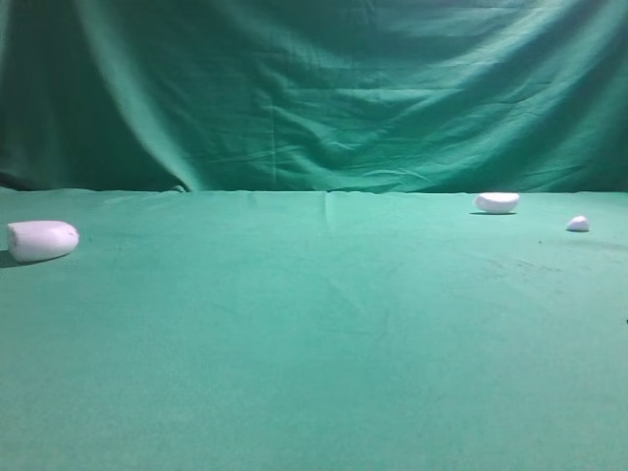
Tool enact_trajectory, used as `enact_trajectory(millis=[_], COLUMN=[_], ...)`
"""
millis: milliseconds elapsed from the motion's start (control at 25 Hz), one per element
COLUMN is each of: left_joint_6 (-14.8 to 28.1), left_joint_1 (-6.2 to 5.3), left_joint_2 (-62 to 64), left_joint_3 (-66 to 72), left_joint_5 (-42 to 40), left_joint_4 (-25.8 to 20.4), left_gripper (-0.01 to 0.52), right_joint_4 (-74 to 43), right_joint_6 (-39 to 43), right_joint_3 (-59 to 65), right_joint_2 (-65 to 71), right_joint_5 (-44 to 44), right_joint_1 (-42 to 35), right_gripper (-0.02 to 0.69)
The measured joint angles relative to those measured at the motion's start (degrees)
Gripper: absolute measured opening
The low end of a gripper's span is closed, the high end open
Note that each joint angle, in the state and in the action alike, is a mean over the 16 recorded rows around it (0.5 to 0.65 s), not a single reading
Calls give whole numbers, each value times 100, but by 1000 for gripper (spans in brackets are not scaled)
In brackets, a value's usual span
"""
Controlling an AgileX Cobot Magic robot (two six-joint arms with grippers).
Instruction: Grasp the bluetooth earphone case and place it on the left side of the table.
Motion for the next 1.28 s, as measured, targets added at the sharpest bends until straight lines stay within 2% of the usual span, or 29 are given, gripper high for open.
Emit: enact_trajectory(millis=[440,680,880,1280], left_joint_6=[0,0,0,0], left_joint_1=[0,0,0,0], left_joint_2=[0,0,0,0], left_joint_3=[0,0,0,0], left_joint_5=[0,0,0,0], left_joint_4=[0,0,0,0], left_gripper=[0,0,0,0], right_joint_4=[227,333,337,640], right_joint_6=[-176,-581,-840,-926], right_joint_3=[1106,1759,2647,4736], right_joint_2=[-2138,-2723,-3181,-4109], right_joint_5=[74,-488,-1515,-3581], right_joint_1=[-39,-399,-1137,-3299], right_gripper=[0,0,0,0])
